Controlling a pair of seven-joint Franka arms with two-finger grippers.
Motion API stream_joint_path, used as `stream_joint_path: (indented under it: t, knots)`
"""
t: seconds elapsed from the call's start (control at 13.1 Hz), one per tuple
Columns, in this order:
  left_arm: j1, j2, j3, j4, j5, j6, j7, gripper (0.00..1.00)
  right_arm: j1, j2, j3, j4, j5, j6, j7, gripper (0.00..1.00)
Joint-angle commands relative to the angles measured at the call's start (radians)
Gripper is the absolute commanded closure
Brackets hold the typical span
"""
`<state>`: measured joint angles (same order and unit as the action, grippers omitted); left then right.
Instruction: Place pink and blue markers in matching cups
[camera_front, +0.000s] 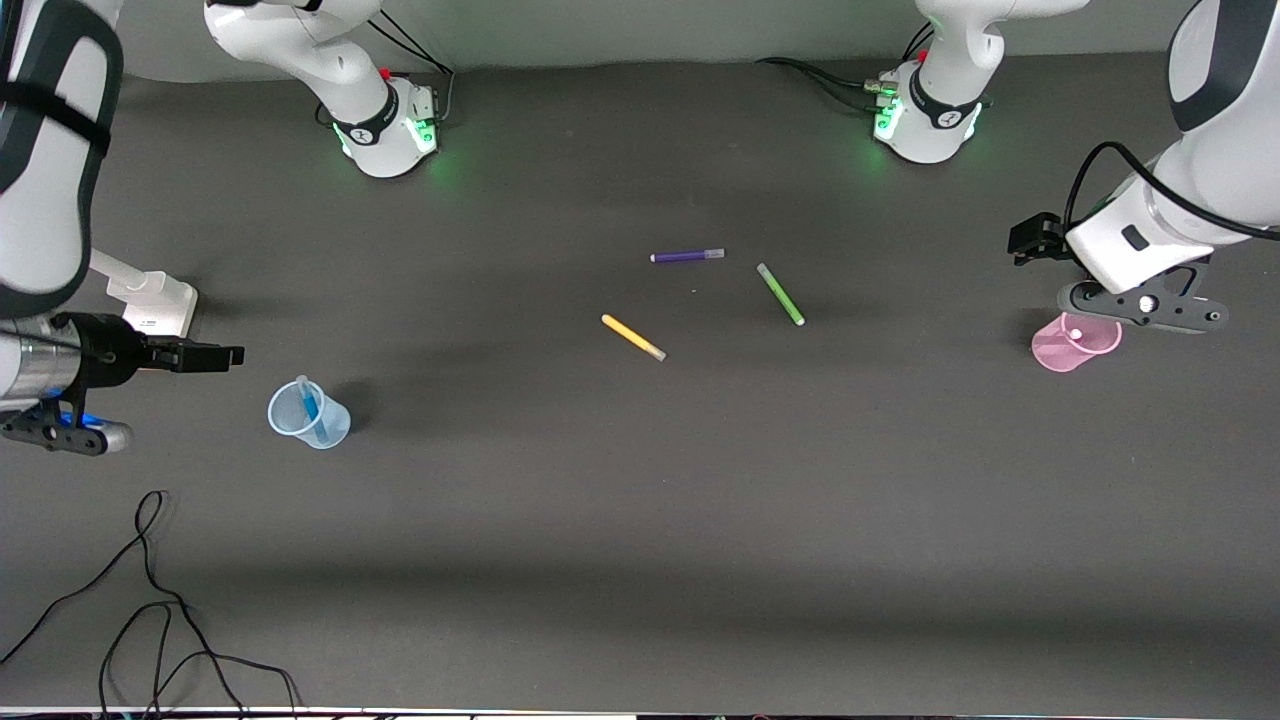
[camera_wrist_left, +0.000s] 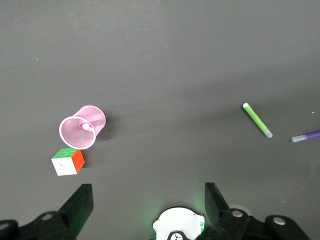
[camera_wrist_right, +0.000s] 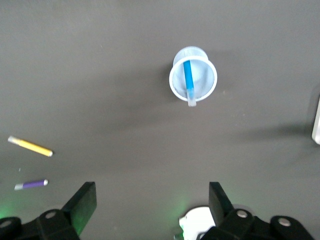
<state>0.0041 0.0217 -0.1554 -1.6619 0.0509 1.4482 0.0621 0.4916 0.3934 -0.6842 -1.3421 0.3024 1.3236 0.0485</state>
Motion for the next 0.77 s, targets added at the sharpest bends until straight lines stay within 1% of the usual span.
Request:
stream_joint_path:
  t: [0.0,0.23,0.31,0.38,0.46,0.61,0.69]
  knots:
    - [0.004,0.006,0.004,0.021,0.003,-0.009,-0.015,0.01,0.116,-0.18,-0.015,-0.191,-0.097,0.138,0.08,0.0]
    - [0.004,0.007,0.008,0.024,0.003,-0.008,-0.015,0.01,0.137,-0.289,-0.006,-0.281,-0.161,0.222,0.091,0.0]
    - [0.004,0.007,0.008,0.024,0.003,-0.005,-0.015,0.01,0.127,-0.322,0.006,-0.294,-0.19,0.236,0.091,0.0]
    - [0.004,0.007,0.008,0.025,0.006,-0.002,-0.015,0.01,0.09,-0.353,0.044,-0.307,-0.216,0.25,0.091,0.0]
    - [0.002,0.007,0.008,0.025,0.01,0.001,-0.015,0.01,0.002,-0.381,0.134,-0.316,-0.236,0.256,0.091,0.0]
    - [0.002,0.024,0.008,0.065,0.007,-0.005,-0.019,0.01,-0.193,-0.407,0.324,-0.321,-0.24,0.256,0.09,0.0]
    - [0.002,0.024,0.008,0.076,0.007,-0.006,-0.018,0.01,-0.267,-0.413,0.389,-0.321,-0.24,0.256,0.086,0.0]
